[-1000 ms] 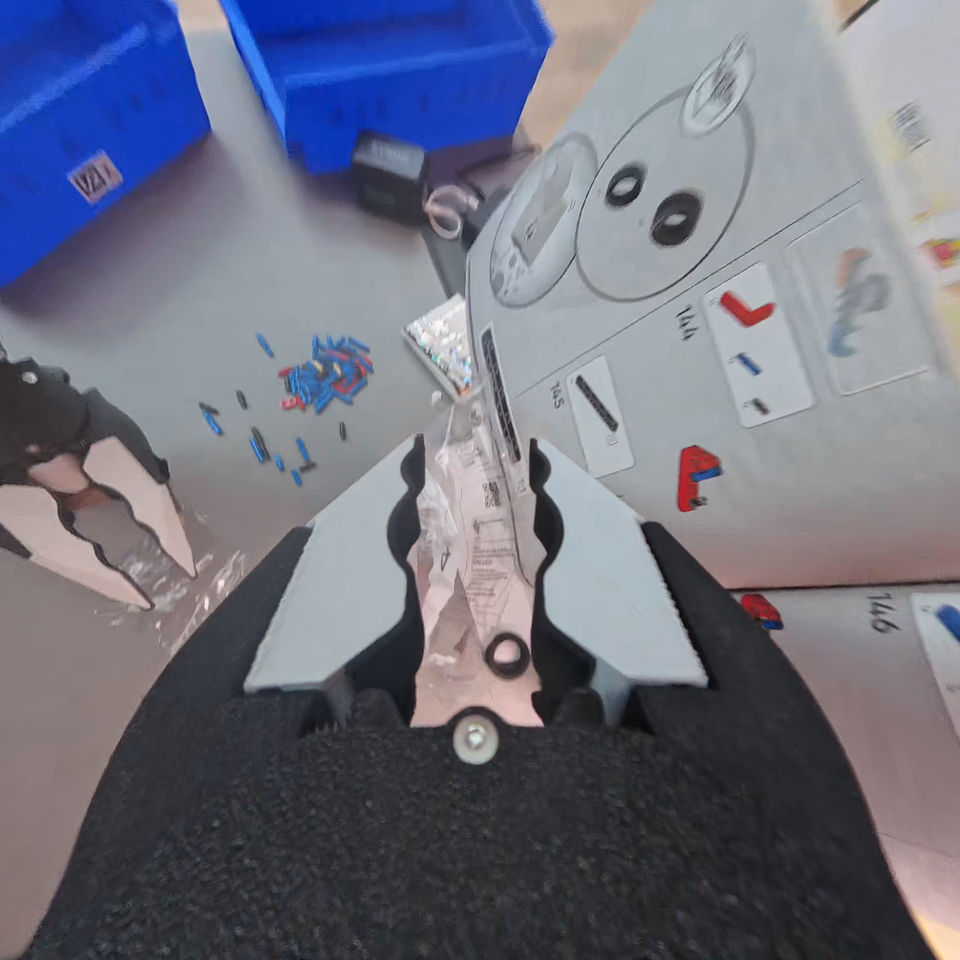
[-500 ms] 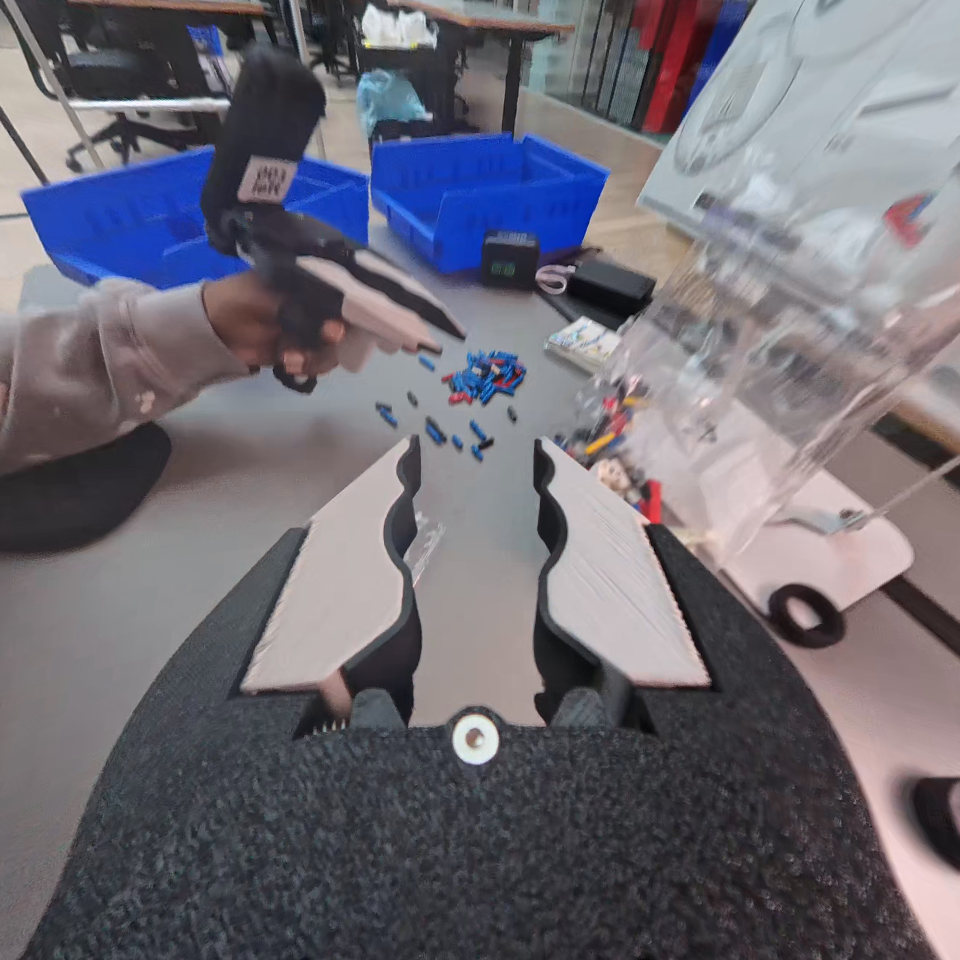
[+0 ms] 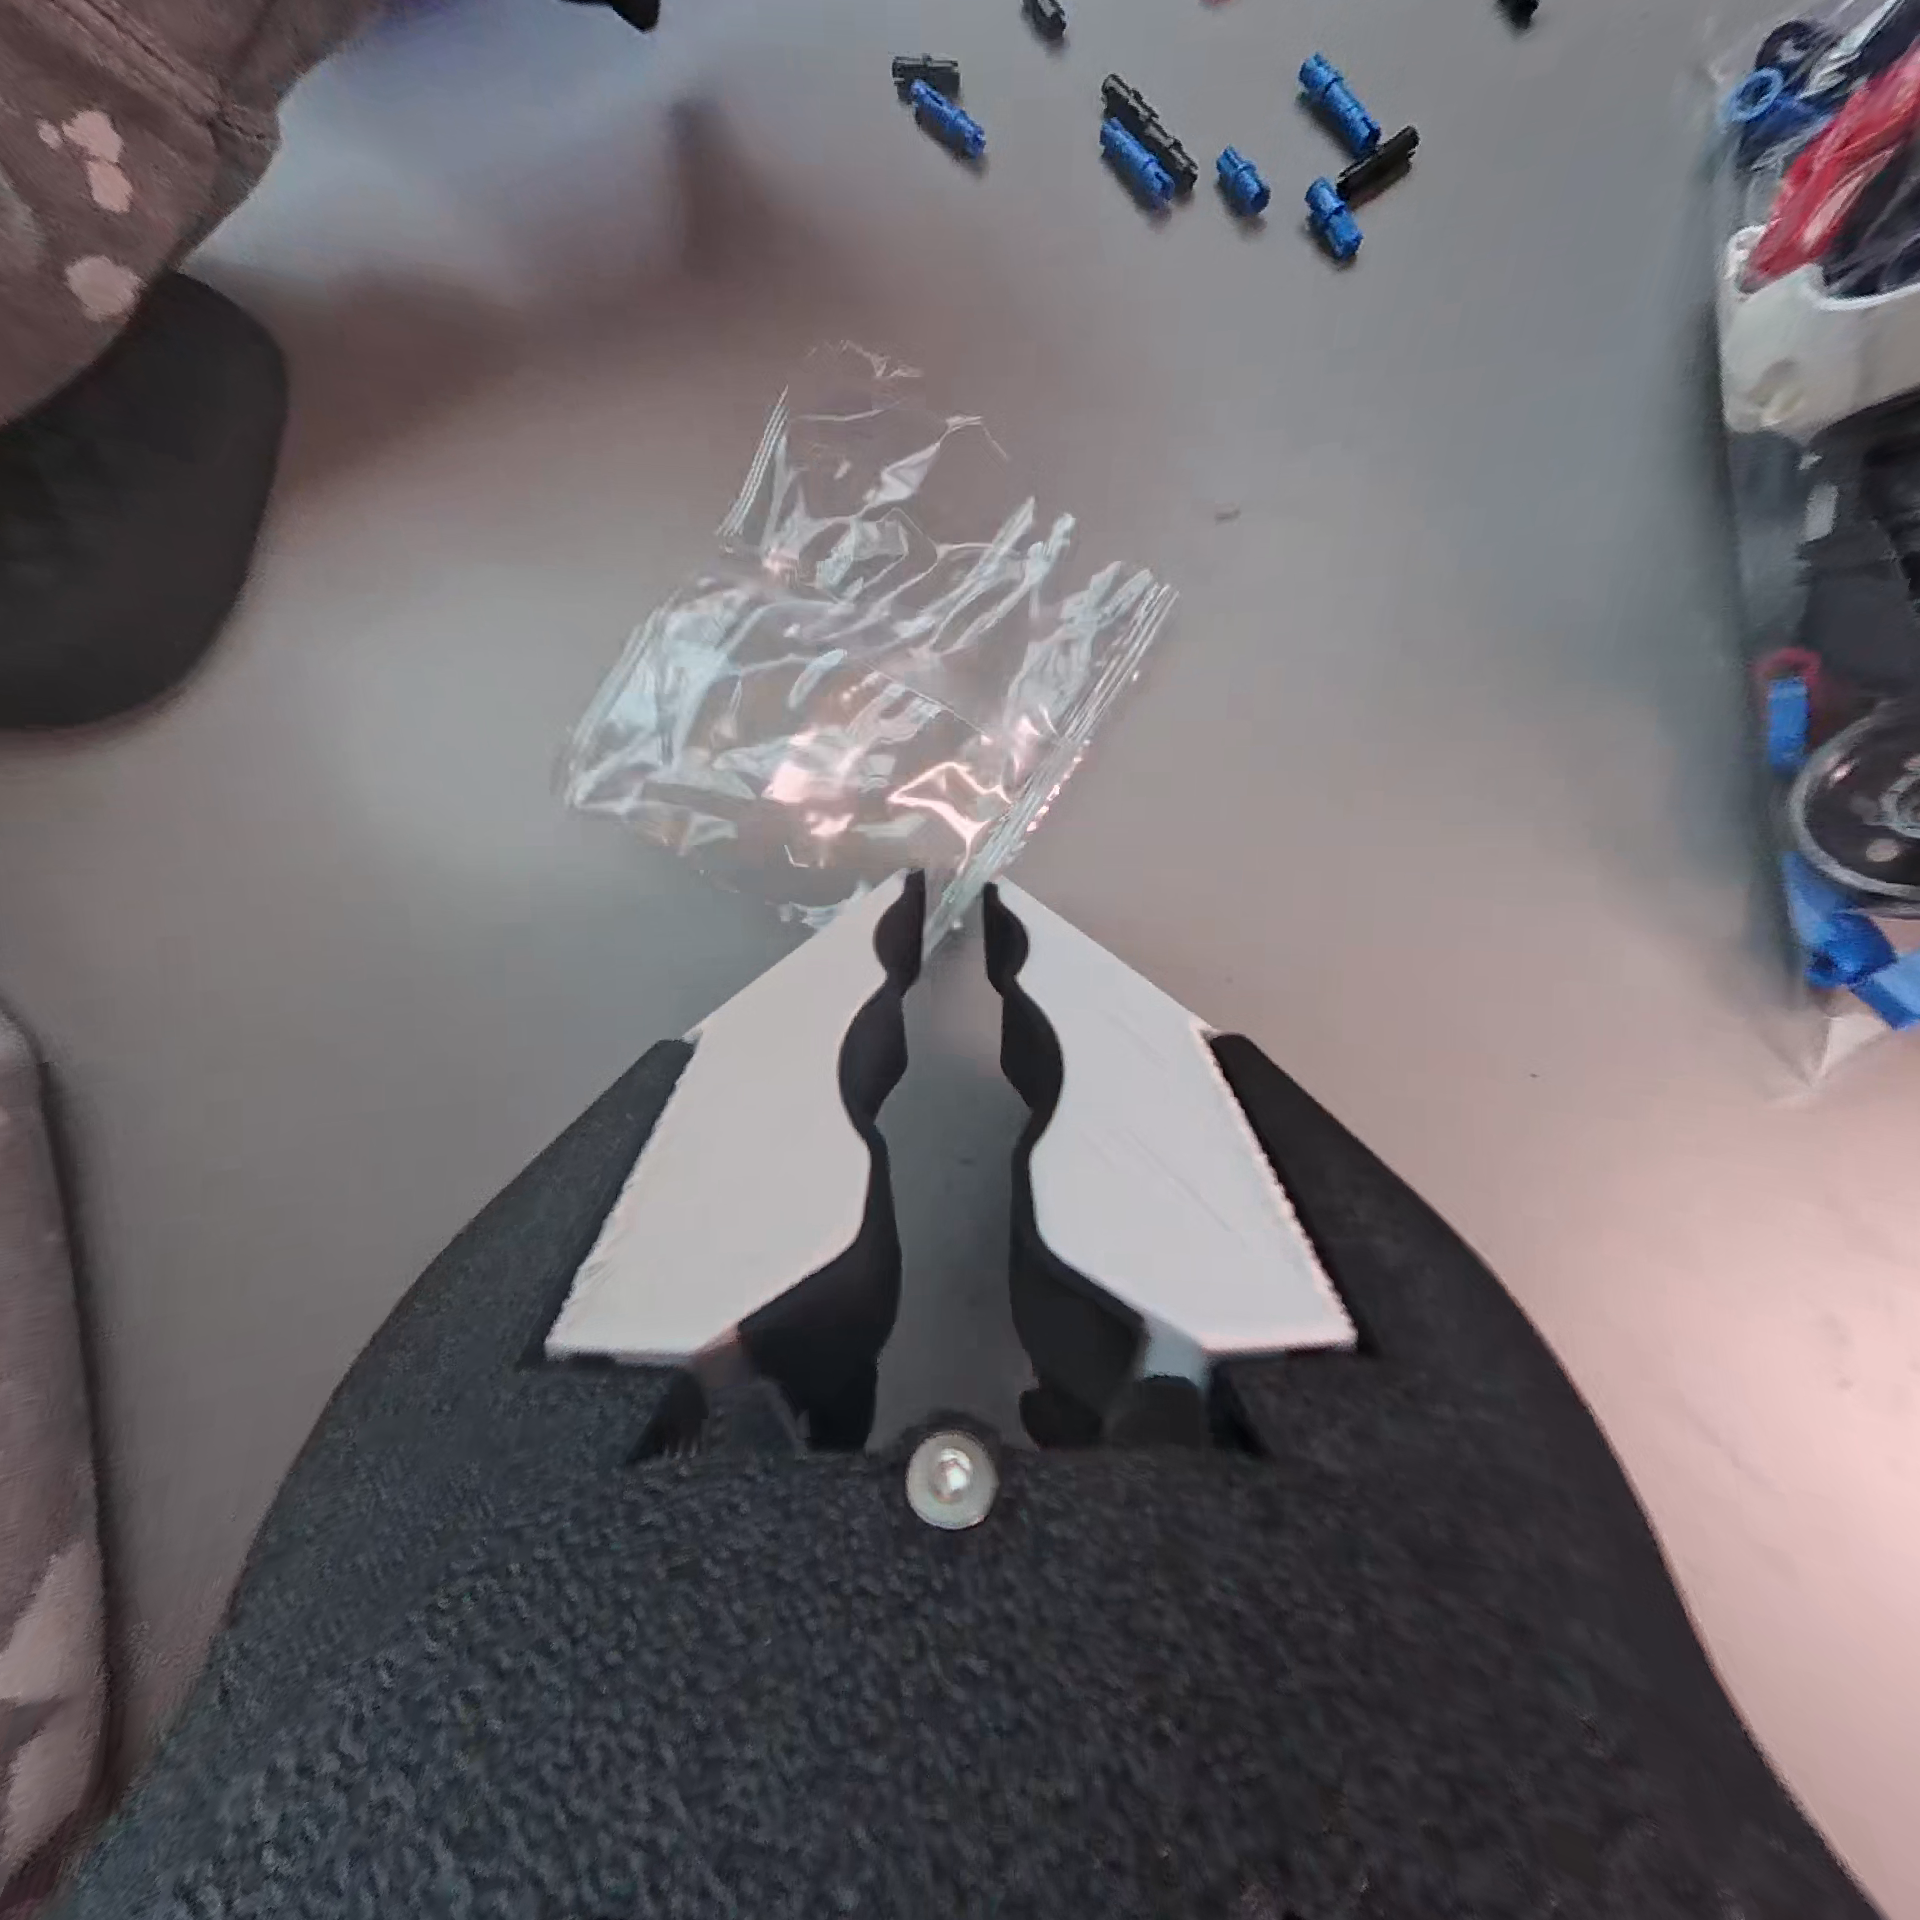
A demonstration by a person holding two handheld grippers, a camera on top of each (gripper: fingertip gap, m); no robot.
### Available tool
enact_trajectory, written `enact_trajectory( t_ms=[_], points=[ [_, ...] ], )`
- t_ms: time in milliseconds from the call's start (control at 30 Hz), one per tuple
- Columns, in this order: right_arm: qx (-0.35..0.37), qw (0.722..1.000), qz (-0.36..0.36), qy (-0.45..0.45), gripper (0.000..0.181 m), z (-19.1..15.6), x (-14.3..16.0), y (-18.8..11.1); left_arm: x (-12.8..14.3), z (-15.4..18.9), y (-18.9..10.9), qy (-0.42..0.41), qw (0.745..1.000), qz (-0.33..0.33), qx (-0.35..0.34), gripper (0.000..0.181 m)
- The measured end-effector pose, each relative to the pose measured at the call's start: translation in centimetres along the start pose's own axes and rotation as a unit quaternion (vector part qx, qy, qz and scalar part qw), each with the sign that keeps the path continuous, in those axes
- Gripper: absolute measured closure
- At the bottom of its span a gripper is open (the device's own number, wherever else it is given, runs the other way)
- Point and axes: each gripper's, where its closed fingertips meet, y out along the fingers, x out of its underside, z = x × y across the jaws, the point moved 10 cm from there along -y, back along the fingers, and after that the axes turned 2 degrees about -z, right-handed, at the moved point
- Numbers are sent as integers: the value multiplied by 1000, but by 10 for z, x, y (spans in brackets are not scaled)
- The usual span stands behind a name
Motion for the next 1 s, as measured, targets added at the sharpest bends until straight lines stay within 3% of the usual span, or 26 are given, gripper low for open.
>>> enact_trajectory(
  t_ms=[33,233,433,633,800,1000],
  points=[
    [13,1000,1,-16,181,-1,0,0,-1,-6,-3,-6,1000,6,-19,153],
    [6,995,95,-30,181,8,-1,-20,7,-38,-15,-59,994,13,-94,145],
    [21,985,171,8,181,30,5,-39,10,-46,-16,-65,989,-8,-134,143],
    [36,969,244,25,181,34,2,-52,11,-41,-12,-39,988,-20,-149,171],
    [164,934,318,20,181,58,5,-85,14,-33,-6,-5,988,-36,-150,174],
    [295,904,289,107,166,121,37,-116,15,-25,-1,18,990,-48,-135,170]
  ],
)
